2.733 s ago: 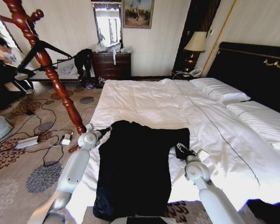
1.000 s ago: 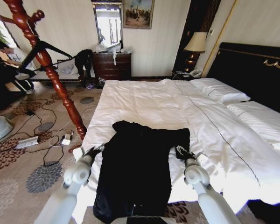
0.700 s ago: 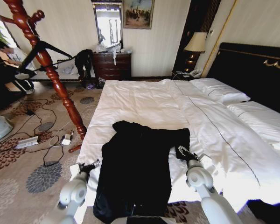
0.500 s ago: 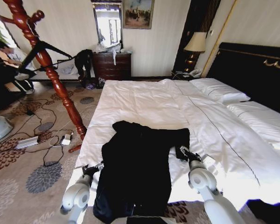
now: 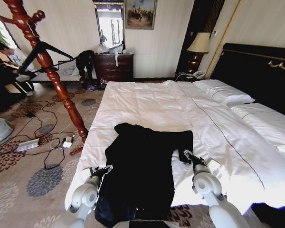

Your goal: Pick up the clothes from the bed and hang them on the clothes hanger.

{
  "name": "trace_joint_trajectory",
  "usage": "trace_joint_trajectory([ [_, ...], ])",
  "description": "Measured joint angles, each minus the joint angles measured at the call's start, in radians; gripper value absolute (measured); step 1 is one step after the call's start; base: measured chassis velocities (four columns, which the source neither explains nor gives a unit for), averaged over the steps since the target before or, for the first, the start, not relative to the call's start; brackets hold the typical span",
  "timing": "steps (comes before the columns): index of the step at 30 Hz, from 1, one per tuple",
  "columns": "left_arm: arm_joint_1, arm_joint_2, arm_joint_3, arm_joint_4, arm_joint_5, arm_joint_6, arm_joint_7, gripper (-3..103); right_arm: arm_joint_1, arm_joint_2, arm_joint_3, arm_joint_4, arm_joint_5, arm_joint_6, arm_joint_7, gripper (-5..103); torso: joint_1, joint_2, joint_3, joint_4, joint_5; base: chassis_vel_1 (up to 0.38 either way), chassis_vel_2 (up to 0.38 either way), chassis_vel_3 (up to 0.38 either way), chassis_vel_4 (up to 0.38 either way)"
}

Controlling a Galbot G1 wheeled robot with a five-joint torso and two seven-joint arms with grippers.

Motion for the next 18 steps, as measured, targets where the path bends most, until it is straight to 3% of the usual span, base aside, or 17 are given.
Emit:
trace_joint_trajectory([
  [4,-0.004,-0.014,0.002,0.003,-0.006,-0.01,0.006,97,0.003,0.0,-0.001,-0.003,0.002,0.0,0.001,100,0.0,0.0,0.0,0.0001,0.0,0.0,0.0,0.0,0.0],
  [6,-0.01,-0.034,0.006,0.006,-0.018,-0.021,0.014,87,0.007,0.0,-0.004,-0.008,0.005,0.0,0.002,100,0.0,0.0,0.0,0.0,0.0,0.0,0.0,0.0,0.0],
  [7,-0.01,-0.034,0.006,0.006,-0.018,-0.021,0.014,87,0.007,0.0,-0.004,-0.008,0.005,0.0,0.002,100,0.0,0.0,0.0,0.0,0.0,0.0,0.0,0.0,0.0],
  [11,-0.019,-0.05,0.011,0.015,-0.032,-0.025,0.019,65,0.013,-0.002,-0.007,-0.012,0.011,-0.001,0.004,100,0.0,0.0,0.0,0.0,-0.0002,0.0,0.0,0.0,0.0],
  [13,-0.019,-0.051,0.011,0.015,-0.032,-0.026,0.019,65,0.013,-0.002,-0.008,-0.014,0.012,-0.001,0.004,100,0.0,0.0,0.0,0.0,-0.0001,0.0,0.0,0.0,0.0],
  [16,-0.015,-0.049,0.011,0.015,-0.029,-0.033,0.021,48,0.014,0.002,-0.009,-0.019,0.013,-0.002,0.007,100,0.0,0.0,0.0,0.0,-0.0002,0.0,0.0,0.0,0.0],
  [18,-0.014,-0.048,0.01,0.015,-0.027,-0.037,0.022,43,0.015,0.004,-0.01,-0.02,0.013,-0.002,0.007,100,0.0,0.0,0.0,0.0,-0.0001,0.0,0.0,0.0,0.0],
])
